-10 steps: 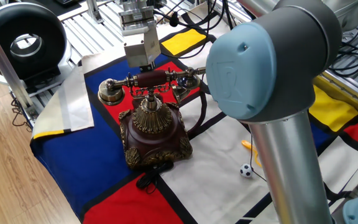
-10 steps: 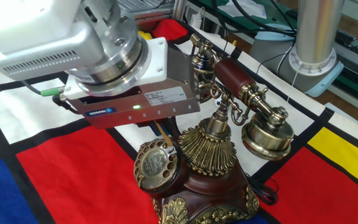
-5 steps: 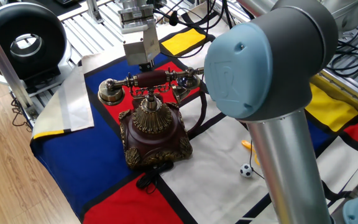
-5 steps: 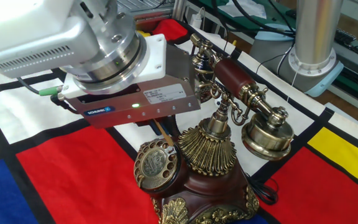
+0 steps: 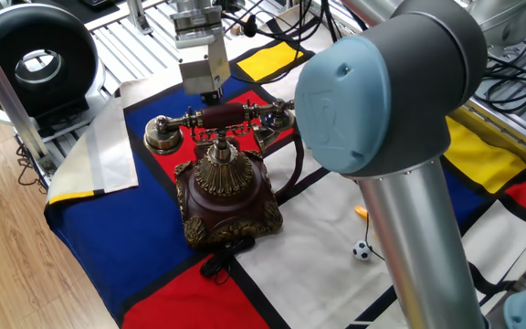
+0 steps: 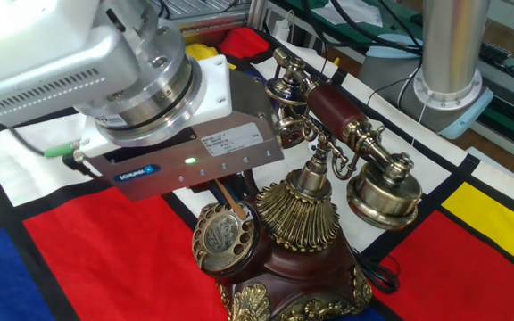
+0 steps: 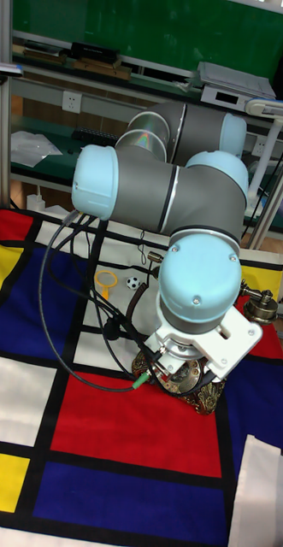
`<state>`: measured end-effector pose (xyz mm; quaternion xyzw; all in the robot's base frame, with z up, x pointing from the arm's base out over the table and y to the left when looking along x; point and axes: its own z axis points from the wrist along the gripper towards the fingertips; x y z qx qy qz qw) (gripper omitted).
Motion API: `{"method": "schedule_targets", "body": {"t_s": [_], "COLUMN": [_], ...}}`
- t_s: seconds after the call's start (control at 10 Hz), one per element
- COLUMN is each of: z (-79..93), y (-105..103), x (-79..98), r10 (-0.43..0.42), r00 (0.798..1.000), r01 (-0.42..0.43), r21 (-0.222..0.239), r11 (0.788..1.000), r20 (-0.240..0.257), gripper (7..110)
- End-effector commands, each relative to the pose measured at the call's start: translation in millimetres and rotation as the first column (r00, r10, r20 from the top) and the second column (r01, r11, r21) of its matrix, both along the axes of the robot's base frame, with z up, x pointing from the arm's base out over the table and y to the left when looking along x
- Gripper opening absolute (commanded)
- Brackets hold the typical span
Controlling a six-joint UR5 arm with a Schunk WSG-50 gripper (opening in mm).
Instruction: Dial a number on an old rotary phone
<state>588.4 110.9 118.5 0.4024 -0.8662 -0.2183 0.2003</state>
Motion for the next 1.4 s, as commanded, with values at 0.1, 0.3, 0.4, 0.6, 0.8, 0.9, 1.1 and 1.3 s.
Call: {"method": "schedule_targets", "body": {"t_s": [0.1,0.3,0.4,0.6,0.8,0.9,1.1,1.3], "z": [0.6,-1.1,0.1,1.3,2.0,3.3,2.4,0.1], "y": [0.9,-6.0,-7.0,-4.5,-2.4,-2.5,-5.5,-3.5], "x": [0.8,-3.3,-8.2,-11.3,-12.9,-14.8,-14.2,-11.2], "r10": [0.084,0.116,0.121,0.122,0.13,0.123,0.118,0.116], "r00": [0.996,0.993,0.992,0.992,0.991,0.992,0.993,0.993], "r01": [-0.086,-0.118,-0.122,-0.124,-0.131,-0.123,-0.118,-0.115], "r21": [0.076,0.098,0.107,0.112,0.124,0.119,0.095,0.104], "r11": [0.993,0.988,0.987,0.986,0.984,0.985,0.988,0.988], "r20": [0.024,0.027,0.02,0.019,0.017,0.004,-0.002,-0.001], "gripper": [7,7,7,7,7,7,7,7]}}
